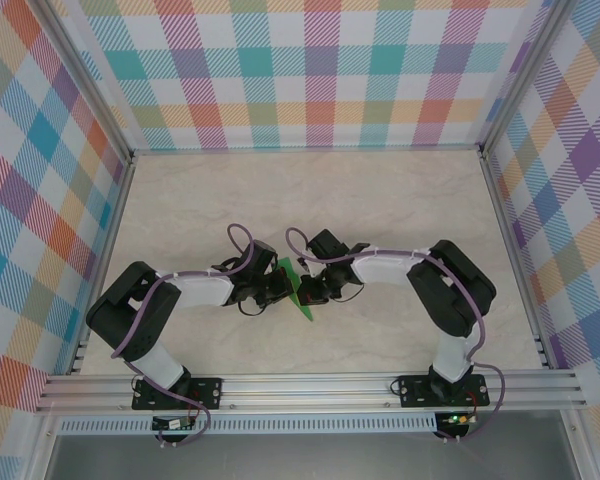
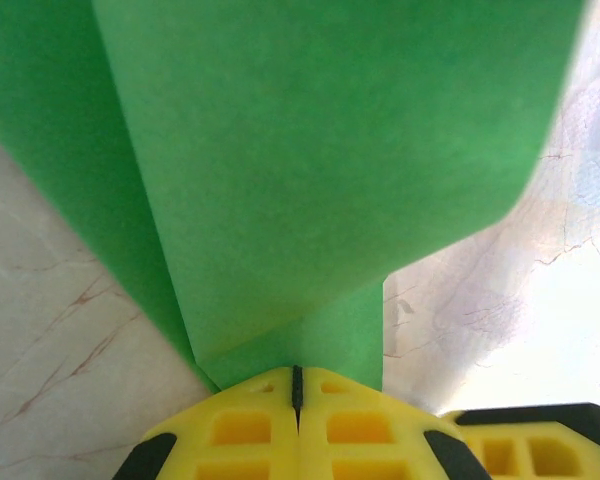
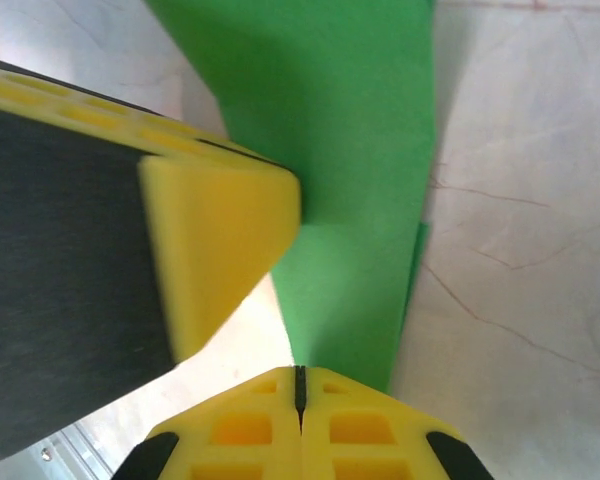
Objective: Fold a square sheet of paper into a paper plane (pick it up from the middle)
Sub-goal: Fold the wing for the fifth time at the center of the table.
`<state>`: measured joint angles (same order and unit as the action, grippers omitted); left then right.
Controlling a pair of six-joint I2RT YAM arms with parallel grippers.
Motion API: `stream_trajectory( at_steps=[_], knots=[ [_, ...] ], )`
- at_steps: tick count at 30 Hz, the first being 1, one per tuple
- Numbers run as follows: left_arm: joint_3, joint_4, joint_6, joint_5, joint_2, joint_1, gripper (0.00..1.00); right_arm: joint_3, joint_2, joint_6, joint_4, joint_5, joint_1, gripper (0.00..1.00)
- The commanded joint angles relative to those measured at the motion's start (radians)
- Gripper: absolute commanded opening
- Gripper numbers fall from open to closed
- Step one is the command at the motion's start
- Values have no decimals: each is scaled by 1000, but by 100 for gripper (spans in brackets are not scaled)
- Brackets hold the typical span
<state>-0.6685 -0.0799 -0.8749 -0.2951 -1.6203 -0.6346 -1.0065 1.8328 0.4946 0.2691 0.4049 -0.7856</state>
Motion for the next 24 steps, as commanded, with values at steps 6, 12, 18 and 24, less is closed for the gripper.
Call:
stream_trajectory(
  at_steps=[6,12,18,24],
  knots=[
    [41,139,-31,106,-36,-5,0,26,32,-14,11,35,-15,0],
    [47,172,-44,140,-29,-5,0,172,-43,-74,78,56,-20,0],
    [55,160,-59,145,-35,-5,0,229,-136,-118,155,72,-21,0],
    [50,127,-42,104,-36,-5,0,142,-225,-86,120,41,-22,0]
  ],
)
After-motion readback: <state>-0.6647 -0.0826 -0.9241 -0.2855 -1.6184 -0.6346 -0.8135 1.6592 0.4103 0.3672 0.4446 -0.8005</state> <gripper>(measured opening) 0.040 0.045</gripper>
